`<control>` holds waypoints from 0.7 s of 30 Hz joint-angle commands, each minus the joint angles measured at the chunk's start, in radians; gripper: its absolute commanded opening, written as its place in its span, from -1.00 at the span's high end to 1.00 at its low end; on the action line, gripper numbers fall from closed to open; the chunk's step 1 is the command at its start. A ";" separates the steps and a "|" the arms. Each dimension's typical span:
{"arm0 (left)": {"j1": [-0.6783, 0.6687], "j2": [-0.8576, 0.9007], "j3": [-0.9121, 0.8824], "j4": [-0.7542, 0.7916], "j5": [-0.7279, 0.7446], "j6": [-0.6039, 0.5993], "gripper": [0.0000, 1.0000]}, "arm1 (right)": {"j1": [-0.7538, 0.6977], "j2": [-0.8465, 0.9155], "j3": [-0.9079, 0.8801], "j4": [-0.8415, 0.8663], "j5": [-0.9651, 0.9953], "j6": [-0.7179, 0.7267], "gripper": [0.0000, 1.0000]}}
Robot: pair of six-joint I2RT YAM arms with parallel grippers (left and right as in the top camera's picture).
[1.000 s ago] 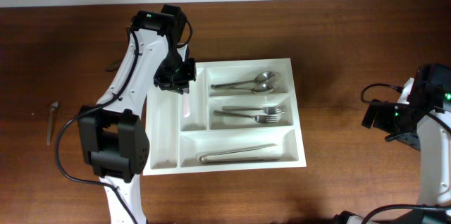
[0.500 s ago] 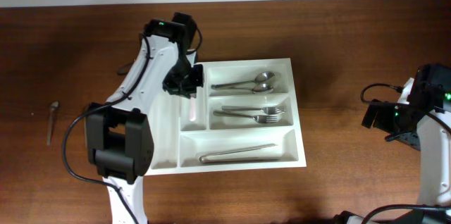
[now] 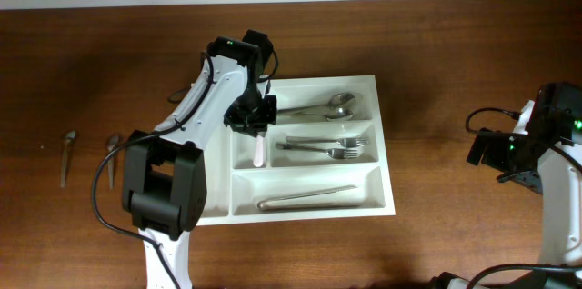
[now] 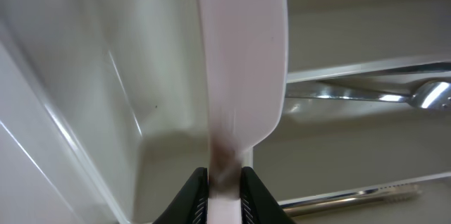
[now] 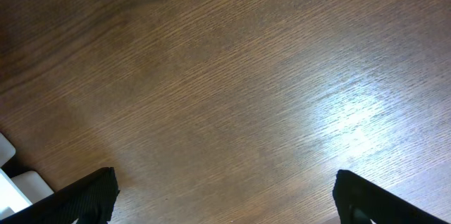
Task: Pack container
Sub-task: 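Carry the pink knife right and drop it into the left compartment, then move the left gripper back left over the small silver spoons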
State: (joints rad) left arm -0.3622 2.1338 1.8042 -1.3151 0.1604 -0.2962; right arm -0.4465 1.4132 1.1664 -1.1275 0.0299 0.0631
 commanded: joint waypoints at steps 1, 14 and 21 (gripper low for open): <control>0.012 -0.002 -0.006 0.003 -0.039 -0.006 0.65 | -0.005 0.005 0.001 0.003 0.016 -0.004 -0.98; 0.020 -0.002 -0.006 0.010 -0.054 -0.006 0.50 | -0.005 0.005 0.001 0.003 0.016 -0.004 -0.98; 0.029 -0.002 -0.006 0.014 -0.054 -0.006 0.40 | -0.005 0.005 0.001 0.003 0.016 -0.004 -0.98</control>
State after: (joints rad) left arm -0.3462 2.1338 1.8042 -1.3067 0.1184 -0.2993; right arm -0.4465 1.4132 1.1664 -1.1275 0.0303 0.0631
